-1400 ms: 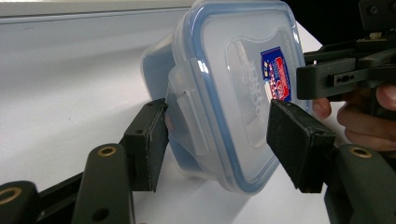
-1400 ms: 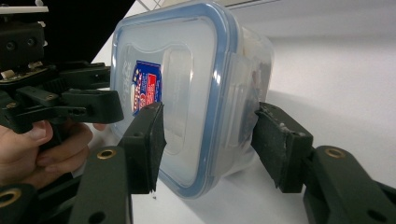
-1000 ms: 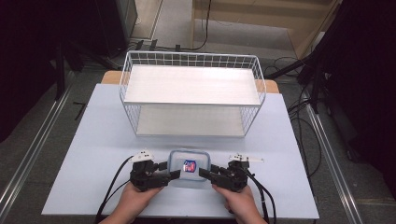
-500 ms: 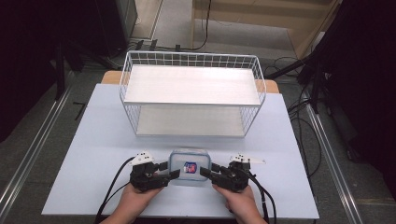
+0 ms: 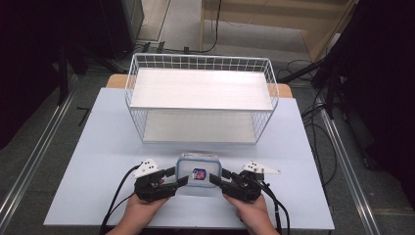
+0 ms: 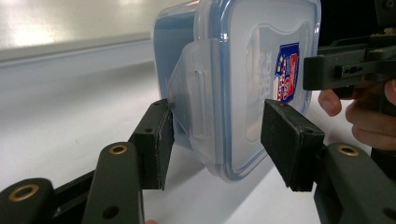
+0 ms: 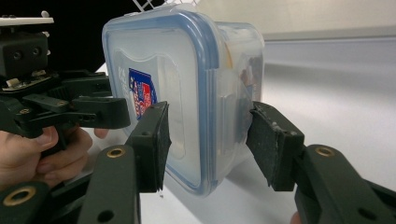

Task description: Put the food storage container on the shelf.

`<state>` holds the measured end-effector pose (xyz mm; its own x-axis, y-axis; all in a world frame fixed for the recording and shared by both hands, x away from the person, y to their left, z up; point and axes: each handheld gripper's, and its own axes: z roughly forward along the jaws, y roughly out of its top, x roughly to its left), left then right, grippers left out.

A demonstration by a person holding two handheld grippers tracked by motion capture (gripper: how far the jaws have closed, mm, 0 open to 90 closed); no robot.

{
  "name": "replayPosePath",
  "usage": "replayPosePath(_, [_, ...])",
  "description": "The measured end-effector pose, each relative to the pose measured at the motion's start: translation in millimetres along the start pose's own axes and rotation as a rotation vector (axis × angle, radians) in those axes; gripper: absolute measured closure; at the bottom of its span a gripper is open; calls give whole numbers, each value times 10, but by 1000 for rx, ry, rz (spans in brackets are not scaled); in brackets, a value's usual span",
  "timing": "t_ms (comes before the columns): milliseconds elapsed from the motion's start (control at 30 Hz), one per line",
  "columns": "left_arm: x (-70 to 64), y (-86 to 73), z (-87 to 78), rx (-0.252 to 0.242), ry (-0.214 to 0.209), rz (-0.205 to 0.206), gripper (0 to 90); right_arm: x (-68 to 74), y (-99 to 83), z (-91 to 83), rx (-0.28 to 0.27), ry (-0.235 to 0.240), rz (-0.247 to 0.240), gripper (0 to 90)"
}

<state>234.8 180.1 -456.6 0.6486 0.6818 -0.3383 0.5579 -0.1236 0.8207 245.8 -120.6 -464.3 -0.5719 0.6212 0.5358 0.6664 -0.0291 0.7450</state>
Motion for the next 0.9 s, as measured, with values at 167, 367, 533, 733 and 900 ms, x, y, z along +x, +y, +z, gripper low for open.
replayPosePath(167, [-31,37,-43,-32,1,20,455,56,20,-29,-39,-1,-42,503])
replayPosePath(367, [-95,88,-107,-78,5,54,455,146,64,-91,-95,-8,-110,503])
replayPosePath(533, [-146,113,-149,-110,12,78,455,200,90,-134,-129,-6,-147,502])
replayPosePath(733, [-196,125,-184,-140,23,104,454,255,116,-175,-157,-16,-191,498])
replayPosePath(900, [-238,153,-225,-168,25,134,454,313,137,-219,-186,-17,-229,497])
